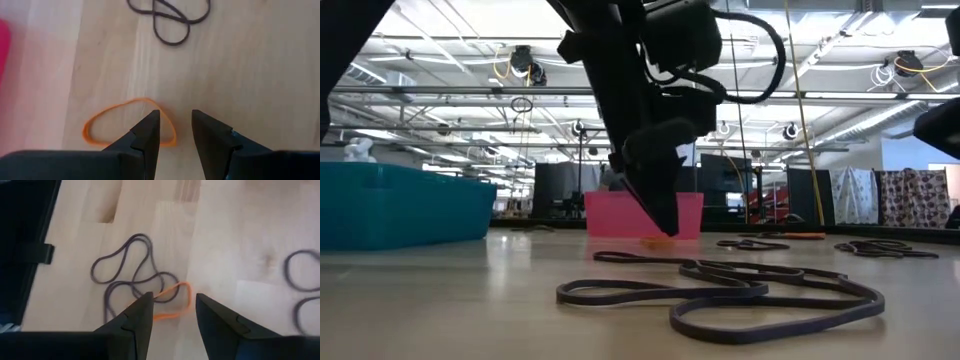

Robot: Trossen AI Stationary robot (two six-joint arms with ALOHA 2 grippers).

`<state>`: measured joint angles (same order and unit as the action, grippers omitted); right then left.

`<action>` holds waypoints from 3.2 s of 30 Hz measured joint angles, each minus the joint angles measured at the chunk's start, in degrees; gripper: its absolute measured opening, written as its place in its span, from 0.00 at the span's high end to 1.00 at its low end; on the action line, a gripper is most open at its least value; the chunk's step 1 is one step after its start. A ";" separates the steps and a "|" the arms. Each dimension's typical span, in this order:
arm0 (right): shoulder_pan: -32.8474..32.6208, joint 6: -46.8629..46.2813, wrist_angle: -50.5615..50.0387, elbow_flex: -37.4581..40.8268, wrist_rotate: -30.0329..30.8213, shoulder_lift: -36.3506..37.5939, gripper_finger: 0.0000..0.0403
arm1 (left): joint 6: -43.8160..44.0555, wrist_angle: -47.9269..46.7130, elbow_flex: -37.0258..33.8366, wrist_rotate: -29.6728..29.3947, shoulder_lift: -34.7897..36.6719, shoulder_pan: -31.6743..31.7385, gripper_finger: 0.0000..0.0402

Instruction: Sort rubber bands into baskets

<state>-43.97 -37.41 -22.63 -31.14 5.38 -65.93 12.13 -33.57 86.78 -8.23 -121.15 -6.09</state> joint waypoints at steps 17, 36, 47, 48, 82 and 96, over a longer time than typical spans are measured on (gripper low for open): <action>0.02 6.74 0.52 0.00 5.37 0.02 0.65 | 3.64 -3.33 0.26 0.48 -2.16 -0.11 0.92; 0.02 7.57 1.92 0.00 12.06 0.02 0.65 | 5.05 -7.68 1.62 -2.41 5.59 -4.76 0.99; 0.09 14.87 10.05 0.02 18.78 0.02 0.65 | 29.53 -29.64 1.61 -1.83 13.47 -15.64 1.00; 0.09 15.78 10.72 0.02 18.78 0.02 0.65 | 32.03 -31.13 1.62 -1.83 13.73 -17.04 1.00; 4.49 37.08 31.65 0.02 18.62 0.02 0.65 | 91.53 -41.61 1.62 4.89 14.01 -51.92 1.00; 5.03 33.72 30.94 0.02 18.30 -0.44 0.65 | 90.96 -39.70 1.64 1.64 11.12 -52.52 0.86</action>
<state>-38.94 -3.69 8.31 -31.11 23.68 -66.37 103.08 -73.28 88.42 -6.59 -110.02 -58.61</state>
